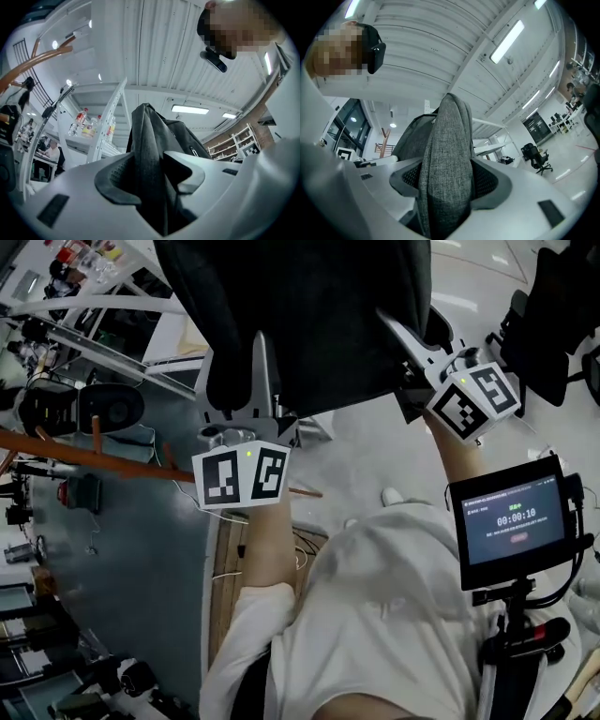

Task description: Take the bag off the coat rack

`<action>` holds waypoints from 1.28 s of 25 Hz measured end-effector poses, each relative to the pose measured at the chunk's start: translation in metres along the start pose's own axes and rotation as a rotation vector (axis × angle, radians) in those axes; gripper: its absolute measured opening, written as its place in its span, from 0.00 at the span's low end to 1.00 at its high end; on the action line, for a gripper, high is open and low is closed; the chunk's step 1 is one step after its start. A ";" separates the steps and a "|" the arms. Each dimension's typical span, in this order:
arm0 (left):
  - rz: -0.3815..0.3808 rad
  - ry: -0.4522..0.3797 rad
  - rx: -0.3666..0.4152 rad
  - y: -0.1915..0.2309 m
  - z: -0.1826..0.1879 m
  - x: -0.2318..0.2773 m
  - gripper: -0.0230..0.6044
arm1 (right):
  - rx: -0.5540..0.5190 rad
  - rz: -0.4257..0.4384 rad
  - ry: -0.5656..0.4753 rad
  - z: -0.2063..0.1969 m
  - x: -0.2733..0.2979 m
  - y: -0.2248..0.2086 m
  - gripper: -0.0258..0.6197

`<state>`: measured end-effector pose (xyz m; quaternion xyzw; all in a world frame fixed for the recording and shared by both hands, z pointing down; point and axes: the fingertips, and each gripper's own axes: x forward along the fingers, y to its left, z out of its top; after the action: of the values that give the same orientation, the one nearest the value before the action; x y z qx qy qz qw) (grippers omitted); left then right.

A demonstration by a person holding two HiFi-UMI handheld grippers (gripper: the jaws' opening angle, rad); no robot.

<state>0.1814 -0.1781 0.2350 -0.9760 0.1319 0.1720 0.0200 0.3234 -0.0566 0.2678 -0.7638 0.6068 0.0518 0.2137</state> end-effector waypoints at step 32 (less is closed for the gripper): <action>-0.109 0.259 -0.148 -0.045 -0.111 0.012 0.31 | 0.125 -0.236 0.153 -0.078 -0.077 -0.071 0.48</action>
<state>0.2410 -0.1471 0.3352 -0.9946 0.0672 0.0524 -0.0596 0.3565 -0.0050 0.3827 -0.8168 0.5294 -0.0701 0.2185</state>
